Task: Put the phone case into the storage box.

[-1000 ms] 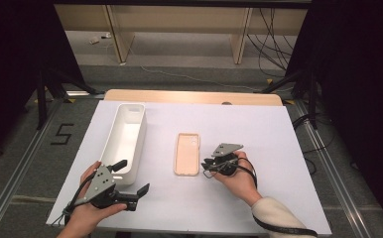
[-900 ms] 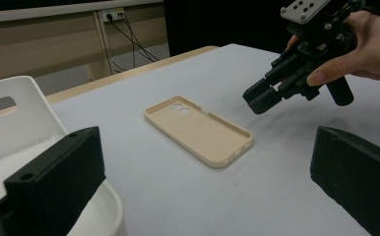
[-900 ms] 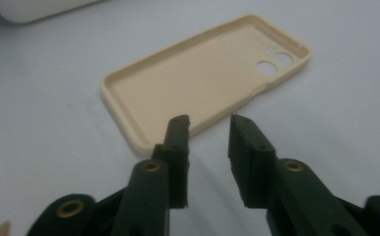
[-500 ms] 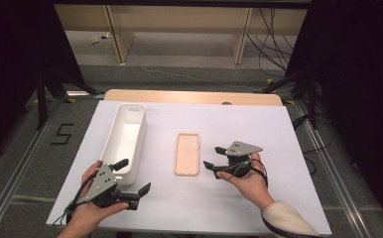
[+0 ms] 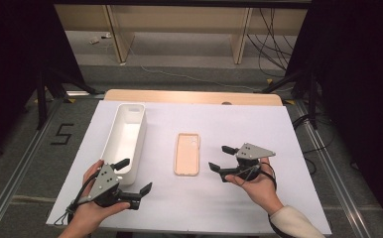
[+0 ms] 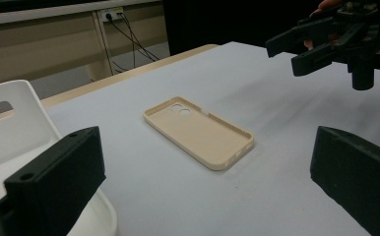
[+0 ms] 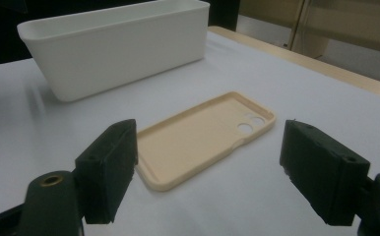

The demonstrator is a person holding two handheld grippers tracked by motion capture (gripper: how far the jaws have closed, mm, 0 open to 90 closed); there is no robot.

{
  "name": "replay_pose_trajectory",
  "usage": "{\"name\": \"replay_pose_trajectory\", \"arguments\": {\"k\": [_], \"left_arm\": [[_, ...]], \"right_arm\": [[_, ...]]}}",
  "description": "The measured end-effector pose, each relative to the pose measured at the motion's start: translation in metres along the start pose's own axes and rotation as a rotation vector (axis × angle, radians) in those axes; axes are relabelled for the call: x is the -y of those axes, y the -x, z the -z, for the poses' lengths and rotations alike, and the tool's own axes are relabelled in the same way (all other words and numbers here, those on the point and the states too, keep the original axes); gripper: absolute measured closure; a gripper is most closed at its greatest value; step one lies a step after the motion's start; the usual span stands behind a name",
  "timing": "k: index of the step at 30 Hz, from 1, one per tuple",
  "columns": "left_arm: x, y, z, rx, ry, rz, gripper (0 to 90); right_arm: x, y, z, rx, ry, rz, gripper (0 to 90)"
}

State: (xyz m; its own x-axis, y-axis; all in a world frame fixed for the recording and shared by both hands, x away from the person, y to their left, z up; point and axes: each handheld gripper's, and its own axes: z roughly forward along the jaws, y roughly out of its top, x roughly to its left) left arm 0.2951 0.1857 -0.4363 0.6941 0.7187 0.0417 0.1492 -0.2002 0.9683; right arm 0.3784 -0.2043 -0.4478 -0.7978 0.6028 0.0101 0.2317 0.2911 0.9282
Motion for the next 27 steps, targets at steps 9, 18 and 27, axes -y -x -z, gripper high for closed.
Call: {"name": "replay_pose_trajectory", "arguments": {"k": [9,18,27], "left_arm": [[0.0,0.0,0.0,-0.001,-0.002,-0.01,0.0],[-0.002,-0.002,0.004,-0.019,-0.006,-0.018,0.0],[-0.005,-0.001,0.0,-0.026,-0.016,-0.011,0.0]], "right_arm": [[0.001,0.001,0.014,0.01,0.035,-0.013,22.1],[0.003,-0.001,0.038,0.043,0.063,-0.016,21.6],[0.008,-0.002,0.062,0.071,0.068,-0.013,21.2]]}}
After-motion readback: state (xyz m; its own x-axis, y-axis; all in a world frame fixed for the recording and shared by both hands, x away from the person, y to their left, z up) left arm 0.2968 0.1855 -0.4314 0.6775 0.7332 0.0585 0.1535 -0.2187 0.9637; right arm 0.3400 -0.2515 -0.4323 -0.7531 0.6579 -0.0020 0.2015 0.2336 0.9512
